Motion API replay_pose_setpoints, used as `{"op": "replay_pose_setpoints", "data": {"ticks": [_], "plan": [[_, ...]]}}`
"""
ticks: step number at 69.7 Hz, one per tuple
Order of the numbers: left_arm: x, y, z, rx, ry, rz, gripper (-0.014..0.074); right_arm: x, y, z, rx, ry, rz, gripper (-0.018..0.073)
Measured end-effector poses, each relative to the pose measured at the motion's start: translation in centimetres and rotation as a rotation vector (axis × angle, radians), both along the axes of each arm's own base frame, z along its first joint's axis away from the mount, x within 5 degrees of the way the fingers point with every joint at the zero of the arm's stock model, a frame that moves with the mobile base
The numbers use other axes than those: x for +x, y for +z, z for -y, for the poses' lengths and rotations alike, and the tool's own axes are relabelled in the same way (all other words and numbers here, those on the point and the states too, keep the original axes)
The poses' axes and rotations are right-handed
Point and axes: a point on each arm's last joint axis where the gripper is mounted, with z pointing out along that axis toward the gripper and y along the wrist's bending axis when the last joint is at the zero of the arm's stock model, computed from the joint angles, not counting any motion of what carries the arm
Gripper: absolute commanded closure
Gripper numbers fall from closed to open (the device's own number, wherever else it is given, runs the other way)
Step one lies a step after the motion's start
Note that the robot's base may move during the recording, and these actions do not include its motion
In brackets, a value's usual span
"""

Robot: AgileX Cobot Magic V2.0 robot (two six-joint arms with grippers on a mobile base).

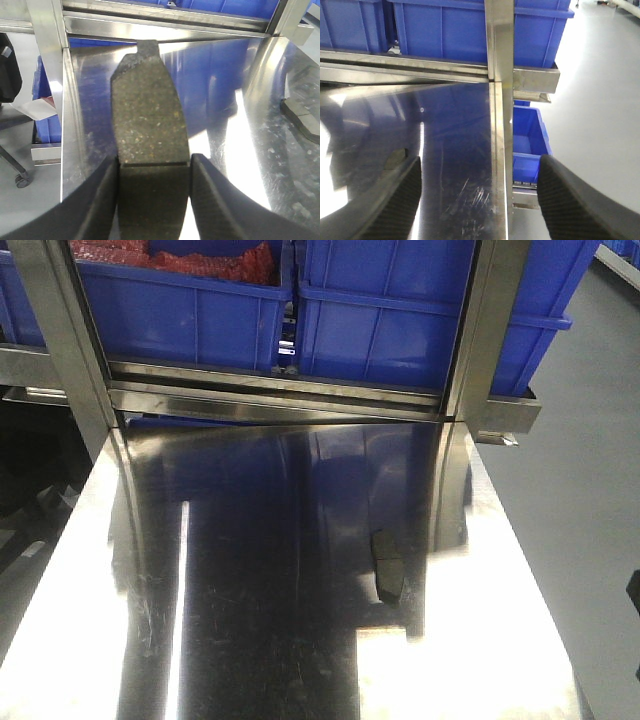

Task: Move and align brake pads A on conveyor
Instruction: 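Lift the brake pad off the table with the left gripper, then lower the open right gripper over the remaining brake pad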

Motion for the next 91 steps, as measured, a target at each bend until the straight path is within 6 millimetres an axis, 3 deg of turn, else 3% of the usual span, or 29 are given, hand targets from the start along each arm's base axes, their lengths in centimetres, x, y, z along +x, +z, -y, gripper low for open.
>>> {"op": "replay_pose_setpoints", "data": {"ticks": [16, 28, 45, 63, 72, 91], "plan": [[0.0, 0.0, 0.0, 0.0, 0.0, 0.0, 0.0587, 3.5, 4.2, -0.3, 0.029, 0.012, -0.074, 0.009], [0.0, 0.0, 0.0, 0.0, 0.0, 0.0, 0.0587, 7.5, 5.7, -0.7, 0.028, 0.027, -0.218, 0.009], [0.0, 0.0, 0.0, 0.0, 0.0, 0.0, 0.0587, 12.6, 5.2, -2.2, -0.052, 0.129, -0.398, 0.009], [0.0, 0.0, 0.0, 0.0, 0.0, 0.0, 0.0587, 15.7, 4.4, -9.0, -0.099, 0.36, -0.444, 0.009], [0.0, 0.0, 0.0, 0.0, 0.0, 0.0, 0.0587, 17.6, 3.8, -11.0, -0.056, 0.347, -0.517, 0.009], [0.0, 0.0, 0.0, 0.0, 0.0, 0.0, 0.0587, 22.2, 0.7, -12.6, -0.112, 0.254, -0.747, 0.009]]}}
